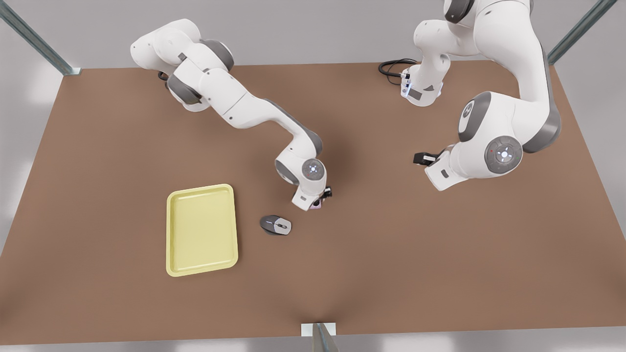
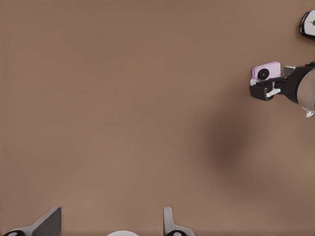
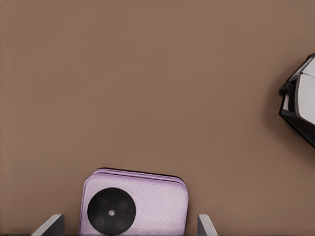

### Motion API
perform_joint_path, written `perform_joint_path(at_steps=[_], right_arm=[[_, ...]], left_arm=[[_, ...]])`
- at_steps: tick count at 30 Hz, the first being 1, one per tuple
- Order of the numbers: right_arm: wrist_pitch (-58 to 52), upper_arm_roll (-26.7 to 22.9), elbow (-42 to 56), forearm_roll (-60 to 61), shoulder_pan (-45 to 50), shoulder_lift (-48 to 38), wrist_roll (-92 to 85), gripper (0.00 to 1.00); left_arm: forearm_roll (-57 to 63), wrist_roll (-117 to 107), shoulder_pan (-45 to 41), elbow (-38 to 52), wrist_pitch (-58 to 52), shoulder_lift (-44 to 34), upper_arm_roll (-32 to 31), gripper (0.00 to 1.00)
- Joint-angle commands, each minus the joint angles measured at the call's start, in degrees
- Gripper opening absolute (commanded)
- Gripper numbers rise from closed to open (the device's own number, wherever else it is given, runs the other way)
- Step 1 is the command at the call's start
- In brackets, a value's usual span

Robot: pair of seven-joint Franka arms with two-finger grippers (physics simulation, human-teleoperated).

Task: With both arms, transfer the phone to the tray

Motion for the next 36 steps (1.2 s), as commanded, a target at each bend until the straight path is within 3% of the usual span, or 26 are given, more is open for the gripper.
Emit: perform_joint_path(at_steps=[1, 7, 12, 14, 17, 21, 23, 25, 29, 30, 31, 36], right_arm=[[0.33, 0.03, 0.03, -0.80, 0.14, 0.02, -2.84, 1.00], [1.12, -0.33, -0.76, -0.89, 0.05, 0.73, -2.75, 0.95], [1.12, -0.33, -0.23, -0.71, 0.05, 0.64, -2.84, 0.74], [1.12, -0.33, -0.05, -0.62, -0.21, 0.03, -2.84, 0.71], [-0.02, -0.33, 0.47, -0.36, -1.88, -2.34, -2.93, 0.71], [-8.90, 0.82, -4.44, 1.05, -14.09, -13.15, -15.14, 0.71], [-8.37, 5.56, -10.68, 1.05, -26.57, -16.50, -25.94, 0.71], [-7.67, 6.18, -15.34, 0.96, -34.57, -18.25, -36.31, 0.71], [-2.05, 5.74, -20.01, -0.09, -38.53, -16.68, -41.51, 0.73], [-1.34, 5.65, -20.44, -0.53, -38.71, -15.71, -41.60, 0.96], [-0.55, 5.65, -20.97, -0.45, -39.32, -15.01, -41.51, 1.00], [0.15, 3.45, -16.58, -0.27, -40.73, -12.37, -41.16, 1.00]], left_arm=[[0.02, 1.14, 0.00, 0.10, 0.04, -0.11, -0.01, 1.00], [0.02, 1.14, 0.18, 0.10, 0.48, -0.03, -0.01, 1.00], [0.02, 1.32, 0.18, 2.03, 0.83, -0.12, -0.01, 1.00], [0.11, 1.14, 0.18, 2.56, 1.01, -0.03, -0.01, 1.00], [0.11, 1.32, 0.44, 2.47, 1.89, -0.03, 0.08, 1.00], [0.11, 0.88, 0.44, 2.56, 1.80, -0.47, 0.08, 1.00], [1.52, 0.18, 0.44, 2.56, 1.19, -1.87, 0.60, 1.00], [1.69, 0.26, 0.44, 2.47, 1.27, -1.87, 1.75, 1.00], [3.71, 0.70, 0.53, 2.56, 1.71, -2.05, 3.50, 1.00], [3.80, 0.70, 0.44, 2.56, 1.71, -2.14, 3.59, 1.00], [3.80, 0.97, 0.53, 2.56, 1.71, -2.22, 3.59, 1.00], [3.98, 0.44, 0.44, 2.56, 1.45, -2.58, 3.68, 1.00]])
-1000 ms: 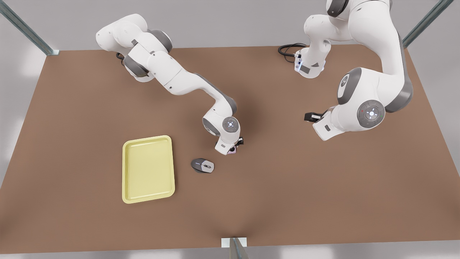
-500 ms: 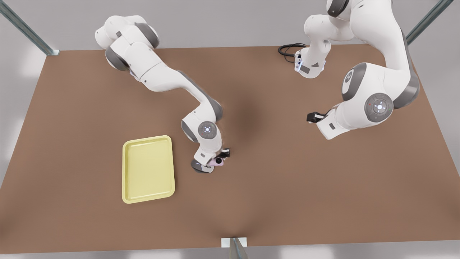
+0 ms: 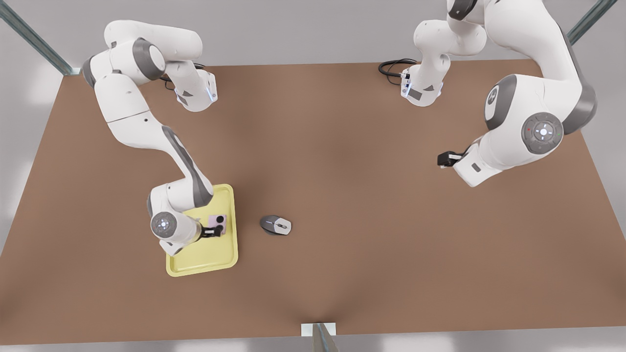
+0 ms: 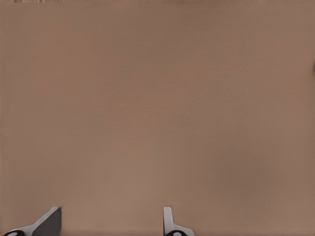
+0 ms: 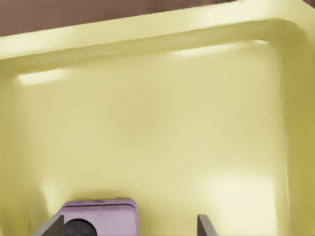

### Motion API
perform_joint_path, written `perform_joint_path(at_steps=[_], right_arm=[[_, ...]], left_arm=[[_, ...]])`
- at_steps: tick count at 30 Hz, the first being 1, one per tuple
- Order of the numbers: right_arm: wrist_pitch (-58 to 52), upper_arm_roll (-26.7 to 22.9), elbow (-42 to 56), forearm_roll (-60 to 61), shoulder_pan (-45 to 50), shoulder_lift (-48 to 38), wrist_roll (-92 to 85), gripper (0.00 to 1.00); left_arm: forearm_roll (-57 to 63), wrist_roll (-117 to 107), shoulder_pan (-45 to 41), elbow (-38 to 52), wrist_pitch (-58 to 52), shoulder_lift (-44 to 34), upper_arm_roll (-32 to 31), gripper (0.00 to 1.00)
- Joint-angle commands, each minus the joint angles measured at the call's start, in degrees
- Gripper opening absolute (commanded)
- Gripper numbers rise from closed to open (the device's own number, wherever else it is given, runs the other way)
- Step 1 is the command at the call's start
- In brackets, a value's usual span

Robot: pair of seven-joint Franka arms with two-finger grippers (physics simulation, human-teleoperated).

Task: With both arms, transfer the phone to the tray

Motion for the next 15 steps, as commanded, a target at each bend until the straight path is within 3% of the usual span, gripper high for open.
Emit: perform_joint_path(at_steps=[1, 4, 5, 7, 8, 9, 10, 11, 13, 15], right_arm=[[0.06, -0.13, 3.20, -0.04, -0.35, -0.48, -16.79, 1.00], [-3.35, 0.05, 4.97, 0.22, -0.36, -11.28, -15.83, 1.00], [-12.50, 0.31, 5.05, 0.13, 0.26, -17.44, -6.86, 1.00], [-29.19, -1.27, 9.09, 7.50, -2.19, -25.10, -5.98, 1.00], [-30.53, -1.62, 9.98, 9.18, -3.61, -25.18, -7.30, 1.00], [-30.35, -3.90, 7.00, 9.10, -2.99, -28.43, -9.31, 1.00], [-25.08, -12.33, -4.95, 9.01, 4.38, -35.98, -9.85, 1.00], [-27.01, -14.37, -5.23, 9.71, 4.83, -35.99, -13.54, 1.00], [-37.03, -10.15, 9.97, 10.24, 0.44, -25.53, -13.54, 1.00], [-34.74, -10.24, 9.98, 10.15, 0.70, -25.53, -13.36, 1.00]], left_arm=[[0.16, -0.29, -0.01, 0.72, -0.25, -0.13, 0.00, 1.00], [0.16, -0.12, -0.01, 0.81, -0.34, -0.13, 0.00, 1.00], [0.25, -0.20, -0.01, 0.89, -0.43, -0.04, 0.09, 1.00], [0.25, -0.20, 0.00, 0.89, -0.51, -0.04, 0.09, 1.00], [0.25, -0.20, 0.08, 0.89, -0.51, -0.13, 0.09, 1.00], [0.25, -0.20, -0.01, 0.89, -0.51, -0.13, 0.09, 1.00], [0.25, -0.29, 0.00, 0.89, -0.60, -0.13, 0.00, 1.00], [0.25, -0.29, -0.01, 0.89, -0.78, -0.13, 0.00, 1.00], [0.34, -0.29, -0.01, 0.89, -1.30, -0.13, 0.00, 1.00], [0.34, -0.29, -0.01, 0.89, -1.30, -0.13, 0.00, 1.00]])
